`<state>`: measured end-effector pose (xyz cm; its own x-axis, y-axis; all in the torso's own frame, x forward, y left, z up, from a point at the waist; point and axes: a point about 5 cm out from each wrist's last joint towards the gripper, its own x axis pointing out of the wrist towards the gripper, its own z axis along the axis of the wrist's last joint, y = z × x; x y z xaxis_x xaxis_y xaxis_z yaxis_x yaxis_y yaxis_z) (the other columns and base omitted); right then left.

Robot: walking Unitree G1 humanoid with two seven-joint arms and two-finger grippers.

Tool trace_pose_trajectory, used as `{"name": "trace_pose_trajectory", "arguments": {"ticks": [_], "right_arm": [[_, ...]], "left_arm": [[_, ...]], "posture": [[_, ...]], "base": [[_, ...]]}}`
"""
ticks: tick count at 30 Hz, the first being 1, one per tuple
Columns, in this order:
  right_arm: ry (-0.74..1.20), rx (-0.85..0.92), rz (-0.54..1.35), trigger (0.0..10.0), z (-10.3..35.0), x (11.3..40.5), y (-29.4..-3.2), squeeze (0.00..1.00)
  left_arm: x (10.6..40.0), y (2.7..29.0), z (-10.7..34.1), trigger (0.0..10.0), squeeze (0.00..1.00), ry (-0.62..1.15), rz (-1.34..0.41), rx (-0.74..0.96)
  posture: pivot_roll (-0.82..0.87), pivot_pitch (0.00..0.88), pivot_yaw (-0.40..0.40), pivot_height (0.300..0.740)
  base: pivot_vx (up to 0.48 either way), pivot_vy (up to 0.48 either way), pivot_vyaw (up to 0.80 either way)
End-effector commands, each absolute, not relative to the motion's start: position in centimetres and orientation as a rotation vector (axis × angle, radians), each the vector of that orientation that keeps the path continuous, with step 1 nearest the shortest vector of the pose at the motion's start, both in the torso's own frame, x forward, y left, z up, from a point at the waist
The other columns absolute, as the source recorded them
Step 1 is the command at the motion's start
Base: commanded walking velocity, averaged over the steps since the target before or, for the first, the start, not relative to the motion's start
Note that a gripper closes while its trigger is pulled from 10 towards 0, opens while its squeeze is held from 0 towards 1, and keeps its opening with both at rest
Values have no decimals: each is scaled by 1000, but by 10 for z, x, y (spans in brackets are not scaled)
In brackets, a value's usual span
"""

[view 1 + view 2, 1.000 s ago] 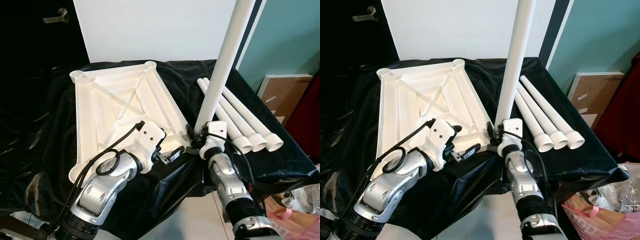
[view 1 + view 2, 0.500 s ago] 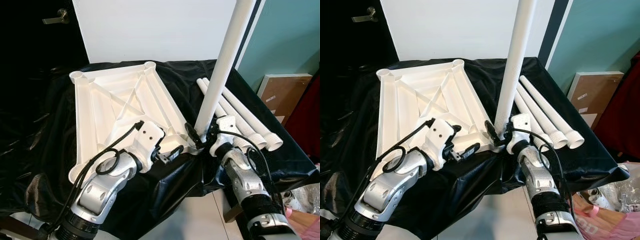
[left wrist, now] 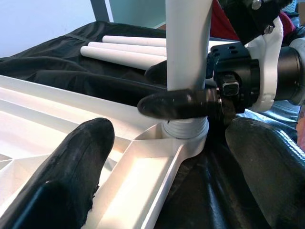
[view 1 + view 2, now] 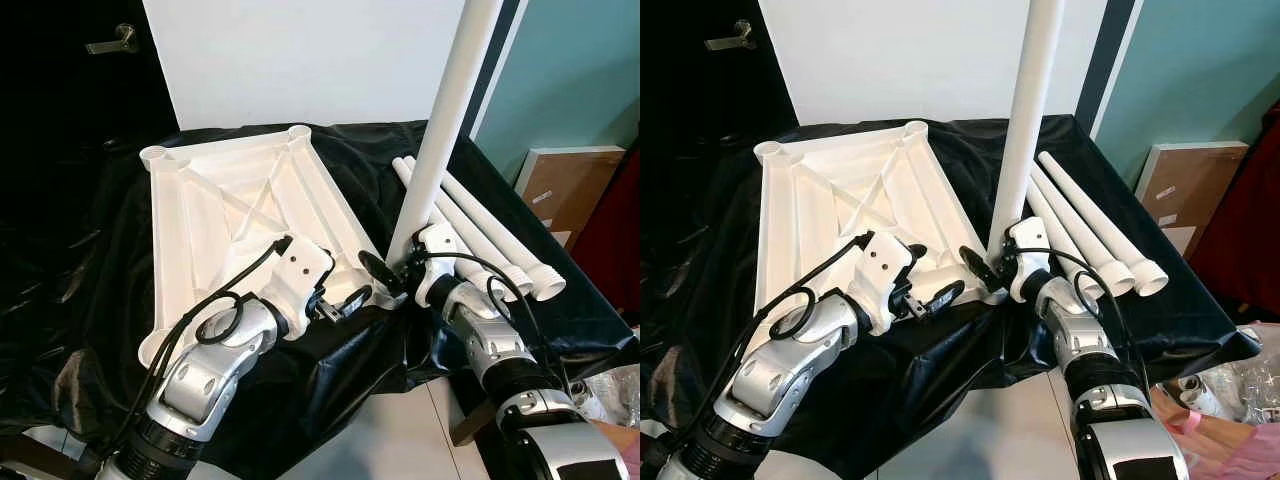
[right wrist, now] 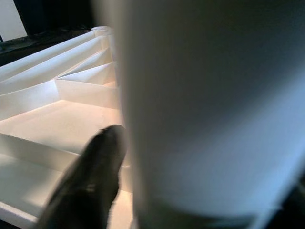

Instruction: Building children table

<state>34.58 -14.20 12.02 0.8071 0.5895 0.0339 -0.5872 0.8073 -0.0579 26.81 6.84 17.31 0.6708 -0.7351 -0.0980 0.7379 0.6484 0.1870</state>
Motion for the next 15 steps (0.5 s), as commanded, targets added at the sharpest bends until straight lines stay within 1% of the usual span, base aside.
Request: {"name": "trace_pose_trajectory", "arguments": {"ticks": [1,7,8,13,15], "right_arm": [[-27,-52,647,0,117,346,-141,0],[16,-56,635,0,109,346,-146,0],[20,-59,633,10000,108,346,-147,0],[27,-30,590,10000,104,346,-149,0],[26,-16,543,10000,103,346,-148,0]], "left_arm": [[268,66,172,10000,0,19,-889,228],[269,66,172,10000,0,16,-881,224],[269,66,172,10000,0,16,-882,224],[268,68,170,10000,0,26,-881,223],[268,69,169,10000,0,31,-875,223]], "posture": [[30,0,-34,740],[28,0,-32,740],[28,0,-32,740],[22,0,-27,740],[21,0,-27,740]], "base": [[0,0,0],[0,0,0],[0,0,0],[0,0,0],[0,0,0]]}}
